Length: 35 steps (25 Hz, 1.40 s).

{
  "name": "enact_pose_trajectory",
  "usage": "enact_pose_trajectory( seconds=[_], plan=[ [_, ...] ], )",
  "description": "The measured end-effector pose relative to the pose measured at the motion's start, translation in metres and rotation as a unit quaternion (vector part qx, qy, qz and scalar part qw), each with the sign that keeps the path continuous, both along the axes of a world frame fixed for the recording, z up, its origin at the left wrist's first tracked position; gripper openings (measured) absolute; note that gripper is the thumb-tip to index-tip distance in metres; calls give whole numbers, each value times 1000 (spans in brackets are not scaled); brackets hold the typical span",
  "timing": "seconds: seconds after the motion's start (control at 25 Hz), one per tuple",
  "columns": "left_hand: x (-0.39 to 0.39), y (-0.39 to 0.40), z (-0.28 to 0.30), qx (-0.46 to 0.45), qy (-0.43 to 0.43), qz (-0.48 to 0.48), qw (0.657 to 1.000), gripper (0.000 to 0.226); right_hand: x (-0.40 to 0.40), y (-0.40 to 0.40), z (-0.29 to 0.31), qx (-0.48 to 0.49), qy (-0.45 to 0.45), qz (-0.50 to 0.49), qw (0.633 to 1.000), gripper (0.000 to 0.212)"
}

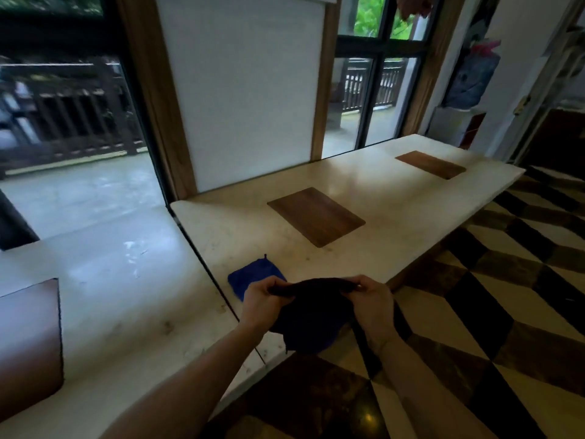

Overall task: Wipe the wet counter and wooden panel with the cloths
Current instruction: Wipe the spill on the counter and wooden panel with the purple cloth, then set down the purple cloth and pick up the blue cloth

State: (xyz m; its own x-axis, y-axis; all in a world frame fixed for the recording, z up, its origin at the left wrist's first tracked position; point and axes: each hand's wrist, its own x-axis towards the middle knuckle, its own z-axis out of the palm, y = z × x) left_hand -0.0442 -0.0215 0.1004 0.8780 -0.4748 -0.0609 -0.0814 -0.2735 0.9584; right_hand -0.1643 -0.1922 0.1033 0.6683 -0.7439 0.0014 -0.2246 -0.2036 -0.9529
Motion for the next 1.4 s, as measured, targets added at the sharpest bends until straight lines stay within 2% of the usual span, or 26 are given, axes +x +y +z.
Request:
enact_pose_trajectory(
  seconds=[0.2,0.4,0.56,0.68,0.8,0.84,0.92,1.0,1.04,1.16,1.28,1.36,1.4],
  plan=[
    [5,-25,-32,20,70,139,988,17,71,-52,-41,15,67,141,988,22],
    [2,-31,-67,12,184,284,941,21,117,-62,-76,38,151,245,957,19],
    [19,-32,-101,29,253,333,908,16,151,-62,-108,66,212,281,934,21],
    [39,-34,-121,79,248,315,912,15,169,-62,-127,49,242,285,926,20],
    [59,-32,-141,213,175,253,927,18,180,-65,-144,-5,282,303,910,6],
    [63,-28,-145,259,143,244,924,20,181,-67,-148,-38,297,313,901,10],
    [72,-18,-148,305,102,249,913,22,187,-70,-149,-119,323,342,874,36],
    [91,-8,-148,328,72,251,908,28,209,-73,-148,-134,320,369,862,68],
    [103,-5,-148,332,57,248,909,33,221,-72,-143,-112,315,381,862,76],
    [142,-7,-149,295,67,227,926,53,256,-66,-141,-68,311,385,866,74],
    [172,-20,-154,301,108,196,927,75,284,-57,-140,-56,296,367,880,75],
    [183,-28,-155,283,144,210,925,73,298,-51,-142,-13,299,336,893,66],
    [188,-32,-156,270,161,221,923,64,303,-48,-143,0,309,323,895,59]
  ],
)
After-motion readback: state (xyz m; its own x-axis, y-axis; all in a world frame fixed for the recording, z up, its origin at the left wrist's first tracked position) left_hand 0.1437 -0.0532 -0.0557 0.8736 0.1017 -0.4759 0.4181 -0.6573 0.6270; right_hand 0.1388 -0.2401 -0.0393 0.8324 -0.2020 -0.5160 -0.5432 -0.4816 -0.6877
